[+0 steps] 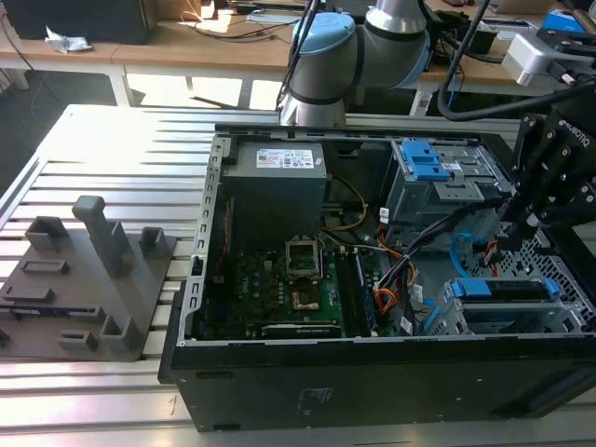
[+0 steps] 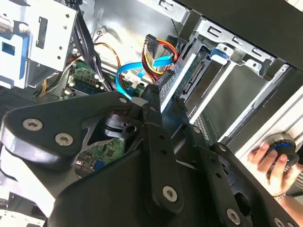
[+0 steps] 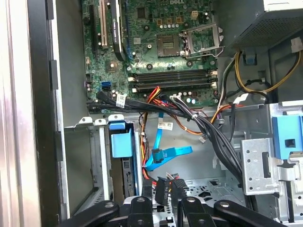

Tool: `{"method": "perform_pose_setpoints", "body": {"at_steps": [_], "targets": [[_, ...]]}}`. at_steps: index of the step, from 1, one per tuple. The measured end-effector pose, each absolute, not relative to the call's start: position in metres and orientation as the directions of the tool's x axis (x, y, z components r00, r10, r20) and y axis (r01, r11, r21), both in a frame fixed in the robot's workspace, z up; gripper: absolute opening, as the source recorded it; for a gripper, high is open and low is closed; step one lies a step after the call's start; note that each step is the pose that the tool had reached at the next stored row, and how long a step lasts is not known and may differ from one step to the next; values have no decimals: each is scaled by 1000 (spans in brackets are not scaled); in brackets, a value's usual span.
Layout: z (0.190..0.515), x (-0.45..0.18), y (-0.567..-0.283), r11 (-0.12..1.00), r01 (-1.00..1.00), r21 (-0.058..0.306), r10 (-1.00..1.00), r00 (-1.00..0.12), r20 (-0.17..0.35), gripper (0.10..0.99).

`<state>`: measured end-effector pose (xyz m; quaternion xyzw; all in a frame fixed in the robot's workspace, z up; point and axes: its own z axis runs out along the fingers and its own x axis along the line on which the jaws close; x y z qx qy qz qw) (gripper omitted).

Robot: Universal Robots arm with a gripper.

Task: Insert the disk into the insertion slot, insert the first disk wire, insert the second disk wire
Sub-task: 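Insert the first disk wire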

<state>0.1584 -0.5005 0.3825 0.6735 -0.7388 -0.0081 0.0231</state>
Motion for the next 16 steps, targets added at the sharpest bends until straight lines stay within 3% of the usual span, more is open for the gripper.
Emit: {"method": "perform_pose_setpoints", "body": {"at_steps": [16], "targets": [[357,162,-496,110,-993,40,-993,-108,54,302]]}}
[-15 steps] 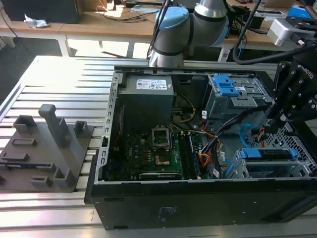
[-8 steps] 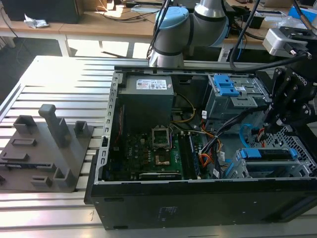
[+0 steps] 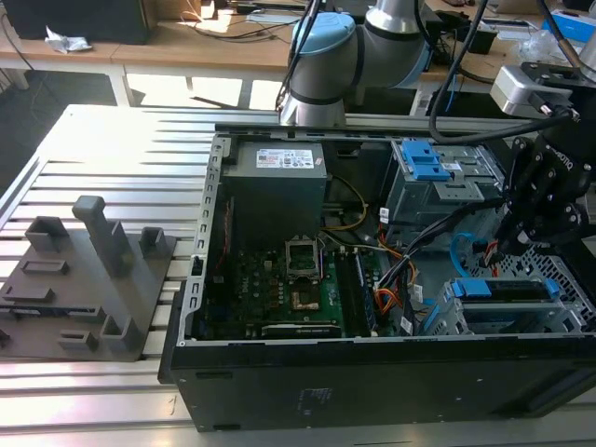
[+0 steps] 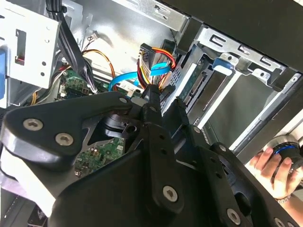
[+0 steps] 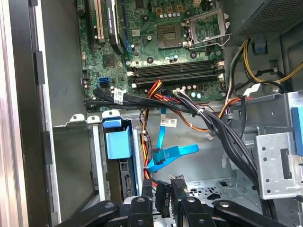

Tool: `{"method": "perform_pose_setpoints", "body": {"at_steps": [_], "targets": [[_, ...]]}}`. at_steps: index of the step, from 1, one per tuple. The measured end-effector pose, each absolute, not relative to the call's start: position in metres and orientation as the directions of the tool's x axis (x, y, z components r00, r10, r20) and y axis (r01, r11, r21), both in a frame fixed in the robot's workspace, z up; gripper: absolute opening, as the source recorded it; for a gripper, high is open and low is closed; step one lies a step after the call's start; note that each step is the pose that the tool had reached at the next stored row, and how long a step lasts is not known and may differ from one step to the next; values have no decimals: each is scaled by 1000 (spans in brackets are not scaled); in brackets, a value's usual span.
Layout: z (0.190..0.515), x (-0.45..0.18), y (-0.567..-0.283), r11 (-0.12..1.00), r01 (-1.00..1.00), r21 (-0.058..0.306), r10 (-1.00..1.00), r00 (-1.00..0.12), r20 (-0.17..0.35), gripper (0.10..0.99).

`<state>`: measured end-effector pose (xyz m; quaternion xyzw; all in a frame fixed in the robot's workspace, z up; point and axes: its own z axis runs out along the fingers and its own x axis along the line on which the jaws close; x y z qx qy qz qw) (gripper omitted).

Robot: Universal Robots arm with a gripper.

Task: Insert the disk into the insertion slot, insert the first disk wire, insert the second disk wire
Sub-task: 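Insert the first disk wire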

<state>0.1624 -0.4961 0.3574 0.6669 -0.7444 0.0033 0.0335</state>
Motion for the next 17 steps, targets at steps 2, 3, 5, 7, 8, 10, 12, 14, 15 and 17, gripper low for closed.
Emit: {"method": "perform_pose_setpoints", "body": {"at_steps": [2,3,5,7,8,10,12,14,15,17], "targets": [[357,162,-496,110,-993,40,-993,-108,54,302],[357,162,-496,110,-993,40,-993,-108,54,302],[357,163,-496,110,-993,40,-993,-108,54,173],[357,163,-496,110,-993,40,-993,-108,54,173],[357,163,-496,110,-993,40,-993,-108,54,173],[357,163,-498,110,-993,40,-993,-108,54,173],[357,163,-508,110,-993,40,-993,-108,54,173],[357,163,-517,110,-993,40,-993,-108,54,173],[357,163,-522,110,-993,40,-993,-108,54,173],[357,163,-529,110,-993,40,-993,-108,54,173]]}}
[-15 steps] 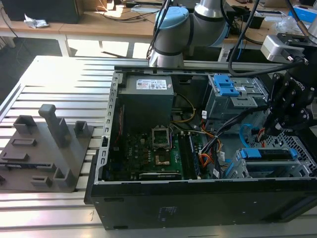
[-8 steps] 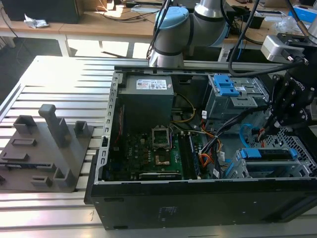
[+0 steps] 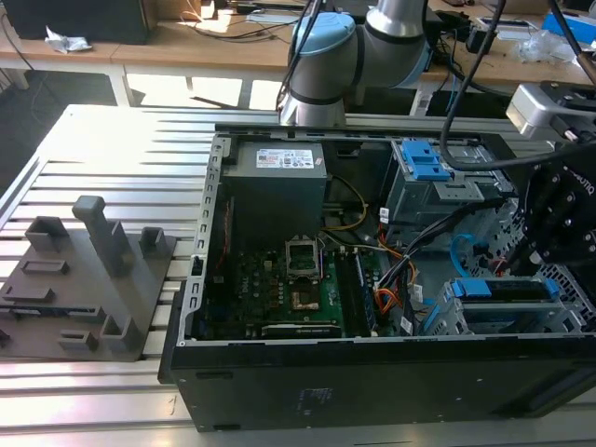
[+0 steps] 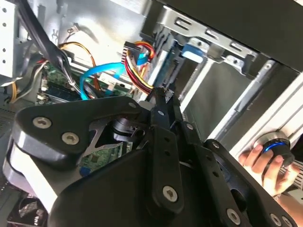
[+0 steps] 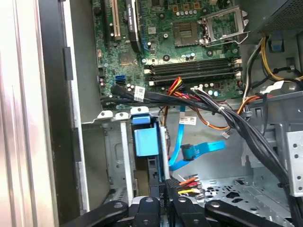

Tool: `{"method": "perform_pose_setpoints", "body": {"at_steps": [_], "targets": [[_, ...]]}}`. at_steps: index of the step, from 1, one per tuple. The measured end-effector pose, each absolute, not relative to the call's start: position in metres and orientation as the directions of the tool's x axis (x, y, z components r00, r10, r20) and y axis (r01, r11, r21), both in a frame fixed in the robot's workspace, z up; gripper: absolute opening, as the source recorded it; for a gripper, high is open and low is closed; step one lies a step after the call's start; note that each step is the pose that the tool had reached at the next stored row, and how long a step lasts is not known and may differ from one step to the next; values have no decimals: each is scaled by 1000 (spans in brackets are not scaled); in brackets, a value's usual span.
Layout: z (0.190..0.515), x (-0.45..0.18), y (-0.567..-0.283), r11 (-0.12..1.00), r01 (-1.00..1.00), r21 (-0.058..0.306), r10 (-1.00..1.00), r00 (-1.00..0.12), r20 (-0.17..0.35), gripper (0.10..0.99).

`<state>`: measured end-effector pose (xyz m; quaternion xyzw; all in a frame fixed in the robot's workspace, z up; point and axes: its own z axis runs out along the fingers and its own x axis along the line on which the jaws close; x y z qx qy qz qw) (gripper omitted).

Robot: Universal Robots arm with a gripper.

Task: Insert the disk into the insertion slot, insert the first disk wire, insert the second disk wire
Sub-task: 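Insert the first disk wire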

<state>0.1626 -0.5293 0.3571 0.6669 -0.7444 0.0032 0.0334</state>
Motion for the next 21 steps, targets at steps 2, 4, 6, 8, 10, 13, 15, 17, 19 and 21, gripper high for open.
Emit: {"method": "perform_pose_setpoints", "body": {"at_steps": [2,4,6,8,10,13,15,17,19,21], "targets": [[357,163,-539,110,-993,40,-993,-108,54,173],[356,163,-544,110,-993,40,-993,-108,54,173],[354,165,-544,100,-994,40,-994,-98,54,173],[352,166,-544,65,-997,40,-997,-63,49,173],[351,167,-543,52,-998,41,-998,-50,46,173],[348,170,-537,47,-998,41,-998,-45,38,173],[346,171,-534,45,-998,41,-999,-43,32,173],[344,171,-532,44,-998,42,-999,-43,26,173],[342,171,-531,43,-998,42,-999,-42,24,173],[341,171,-531,43,-998,42,-999,-42,24,173]]}}
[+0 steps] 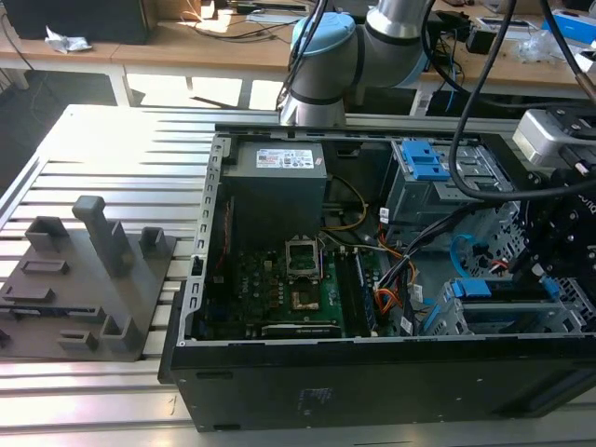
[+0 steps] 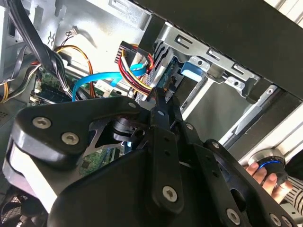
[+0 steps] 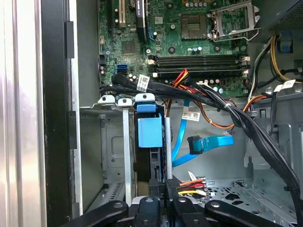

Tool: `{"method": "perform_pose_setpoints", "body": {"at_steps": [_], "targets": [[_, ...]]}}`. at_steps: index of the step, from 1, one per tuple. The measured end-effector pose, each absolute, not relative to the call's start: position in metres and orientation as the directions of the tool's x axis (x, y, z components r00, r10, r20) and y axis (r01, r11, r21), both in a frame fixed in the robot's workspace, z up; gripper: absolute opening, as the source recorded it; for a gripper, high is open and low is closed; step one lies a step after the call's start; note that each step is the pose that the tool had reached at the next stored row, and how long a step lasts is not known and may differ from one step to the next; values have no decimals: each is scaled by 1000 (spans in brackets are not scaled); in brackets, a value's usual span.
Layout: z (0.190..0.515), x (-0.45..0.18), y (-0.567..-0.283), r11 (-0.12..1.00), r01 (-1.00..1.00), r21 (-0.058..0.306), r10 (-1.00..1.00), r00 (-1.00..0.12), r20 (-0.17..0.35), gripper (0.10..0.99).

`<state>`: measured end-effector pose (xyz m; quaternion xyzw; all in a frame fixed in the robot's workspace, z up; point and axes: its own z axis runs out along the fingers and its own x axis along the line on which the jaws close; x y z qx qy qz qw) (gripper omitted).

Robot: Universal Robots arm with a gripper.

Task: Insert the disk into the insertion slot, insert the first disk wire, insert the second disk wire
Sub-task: 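Insert the first disk wire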

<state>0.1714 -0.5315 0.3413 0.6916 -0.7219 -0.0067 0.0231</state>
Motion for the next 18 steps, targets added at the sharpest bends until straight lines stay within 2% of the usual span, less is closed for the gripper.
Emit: {"method": "perform_pose_setpoints", "body": {"at_steps": [18], "targets": [[339,173,-532,43,-998,42,-999,-42,24,173]]}}
